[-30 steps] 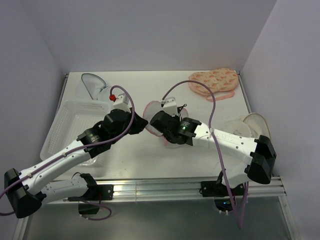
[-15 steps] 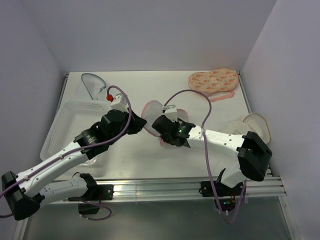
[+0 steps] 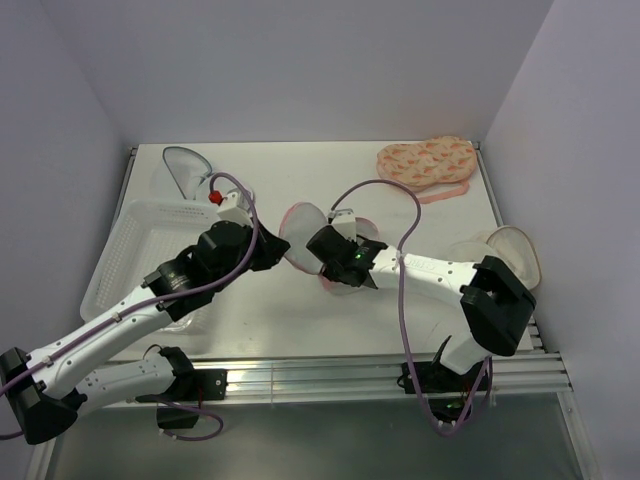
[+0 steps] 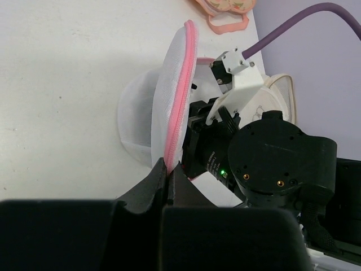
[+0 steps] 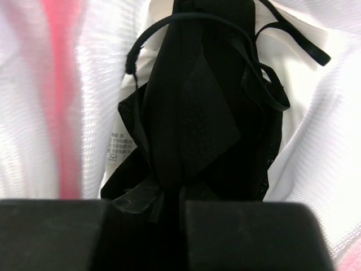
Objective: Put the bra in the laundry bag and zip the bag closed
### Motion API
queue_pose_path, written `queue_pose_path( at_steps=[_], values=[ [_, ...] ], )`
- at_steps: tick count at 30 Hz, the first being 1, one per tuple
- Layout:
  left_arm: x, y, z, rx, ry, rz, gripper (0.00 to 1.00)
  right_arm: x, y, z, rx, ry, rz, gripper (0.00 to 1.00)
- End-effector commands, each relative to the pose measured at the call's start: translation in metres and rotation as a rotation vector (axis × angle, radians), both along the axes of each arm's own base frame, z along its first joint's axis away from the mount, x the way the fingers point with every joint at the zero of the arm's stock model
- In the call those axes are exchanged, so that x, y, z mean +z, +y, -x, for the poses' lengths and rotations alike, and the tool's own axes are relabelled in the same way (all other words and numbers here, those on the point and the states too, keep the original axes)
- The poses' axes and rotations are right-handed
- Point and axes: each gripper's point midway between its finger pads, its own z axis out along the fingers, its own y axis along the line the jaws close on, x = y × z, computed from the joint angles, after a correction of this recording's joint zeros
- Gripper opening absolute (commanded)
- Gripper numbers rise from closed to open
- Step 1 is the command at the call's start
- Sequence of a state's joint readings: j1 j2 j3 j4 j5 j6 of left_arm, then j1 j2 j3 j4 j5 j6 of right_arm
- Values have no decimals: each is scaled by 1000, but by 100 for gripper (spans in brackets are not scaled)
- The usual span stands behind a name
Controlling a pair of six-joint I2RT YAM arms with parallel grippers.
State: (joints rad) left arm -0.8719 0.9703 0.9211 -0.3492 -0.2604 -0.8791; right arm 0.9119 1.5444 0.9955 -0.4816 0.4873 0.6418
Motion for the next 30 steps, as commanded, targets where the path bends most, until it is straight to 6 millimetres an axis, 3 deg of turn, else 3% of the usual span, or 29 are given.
queue_pose_path(
  at_steps=[1, 2, 5, 13, 18, 23, 26, 30],
  values=[
    [28, 2, 0, 14, -53, 68, 0, 21, 20, -4, 37, -33, -67, 14],
    [28, 2, 0, 17, -54, 70, 0, 27, 23, -3, 48, -38, -69, 23],
    [29, 4, 0, 23, -56, 68, 0, 42, 29, -1, 62, -55, -93, 36],
    [28, 9, 0, 42, -52, 52, 0, 94, 23, 3, 62, -115, -153, 52],
    [27, 12, 0, 52, -48, 49, 0, 106, 18, 6, 64, -121, -161, 61],
    [29, 19, 2, 70, -52, 49, 0, 118, 12, 11, 53, -144, -196, 61],
    [31, 21, 3, 74, -55, 54, 0, 124, 10, 10, 46, -163, -213, 49],
    [33, 25, 4, 80, -55, 52, 0, 116, 18, 4, 42, -155, -201, 28]
  ],
)
